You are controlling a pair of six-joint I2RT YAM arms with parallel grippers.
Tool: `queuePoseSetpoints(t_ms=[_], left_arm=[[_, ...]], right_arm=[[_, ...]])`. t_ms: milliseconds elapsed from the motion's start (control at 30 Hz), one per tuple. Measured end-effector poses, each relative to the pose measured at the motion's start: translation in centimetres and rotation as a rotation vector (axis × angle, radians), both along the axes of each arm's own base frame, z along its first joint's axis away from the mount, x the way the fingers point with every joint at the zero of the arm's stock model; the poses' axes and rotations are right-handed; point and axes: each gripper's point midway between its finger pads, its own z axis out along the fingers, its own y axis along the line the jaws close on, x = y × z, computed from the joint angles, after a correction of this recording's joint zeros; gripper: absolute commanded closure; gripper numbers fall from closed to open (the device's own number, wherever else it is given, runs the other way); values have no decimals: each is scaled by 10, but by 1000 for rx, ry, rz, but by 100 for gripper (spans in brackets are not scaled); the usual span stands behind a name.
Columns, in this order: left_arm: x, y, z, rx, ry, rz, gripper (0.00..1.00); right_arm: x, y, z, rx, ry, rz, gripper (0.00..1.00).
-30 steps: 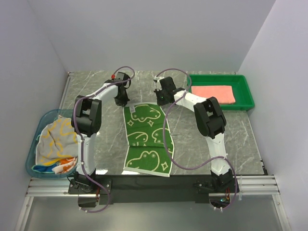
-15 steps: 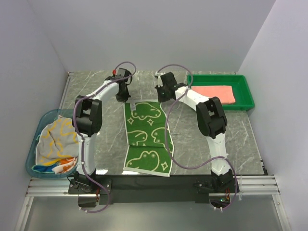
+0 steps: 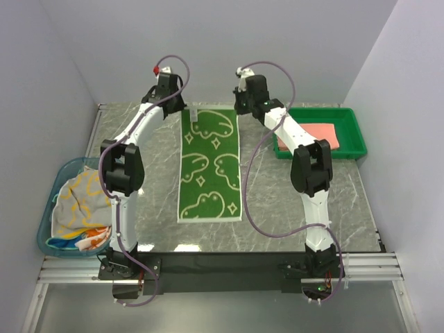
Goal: Fold and stack the towels
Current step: Fold the towel
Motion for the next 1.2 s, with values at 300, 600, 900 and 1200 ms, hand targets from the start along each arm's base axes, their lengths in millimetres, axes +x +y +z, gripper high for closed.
queuePoseSetpoints(t_ms=[300,600,900,1200], left_arm=[[22,-3,41,-41,-153,-51,100],[-39,-8,5,-67,-25,-141,100],[-82,-10,15,-101,7,-195,100],[-141,-3,2,-135,88,-197,100]], right_arm=[[23,-4,45,2,-146,4,100],[-36,-11,-19,-19,40,71,100],[-82,-15,7,14,51,107,100],[-143,-9,1,43,122,139,100]])
